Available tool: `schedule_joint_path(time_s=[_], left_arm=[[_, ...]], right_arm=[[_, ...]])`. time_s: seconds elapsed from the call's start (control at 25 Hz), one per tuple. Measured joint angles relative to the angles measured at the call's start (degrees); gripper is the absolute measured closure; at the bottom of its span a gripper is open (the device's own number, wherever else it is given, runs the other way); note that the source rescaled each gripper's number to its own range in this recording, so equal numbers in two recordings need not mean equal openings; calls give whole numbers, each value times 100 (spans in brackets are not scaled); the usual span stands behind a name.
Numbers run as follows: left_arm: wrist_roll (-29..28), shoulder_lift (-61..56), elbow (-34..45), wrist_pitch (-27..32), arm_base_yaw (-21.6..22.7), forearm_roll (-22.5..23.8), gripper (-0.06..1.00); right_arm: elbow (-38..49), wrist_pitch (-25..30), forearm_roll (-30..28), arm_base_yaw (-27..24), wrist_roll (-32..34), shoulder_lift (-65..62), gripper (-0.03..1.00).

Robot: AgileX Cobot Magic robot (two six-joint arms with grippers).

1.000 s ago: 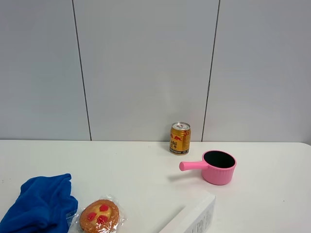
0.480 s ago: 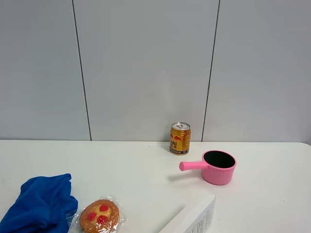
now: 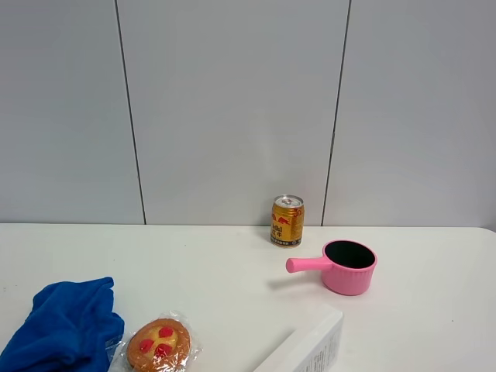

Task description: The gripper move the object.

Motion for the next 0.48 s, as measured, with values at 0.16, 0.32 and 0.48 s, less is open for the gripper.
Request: schedule_joint_path(time_s=[0.16,0.32,0.48], left_arm=[[-22,0,0,0,0,21,-5],[-22,0,0,-4,0,21,-5],[-22,0,0,-4,0,21,-5]], right_arm=[[0,0,0,0,0,0,-3],[0,0,0,0,0,0,-3],[0,0,0,0,0,0,-3]])
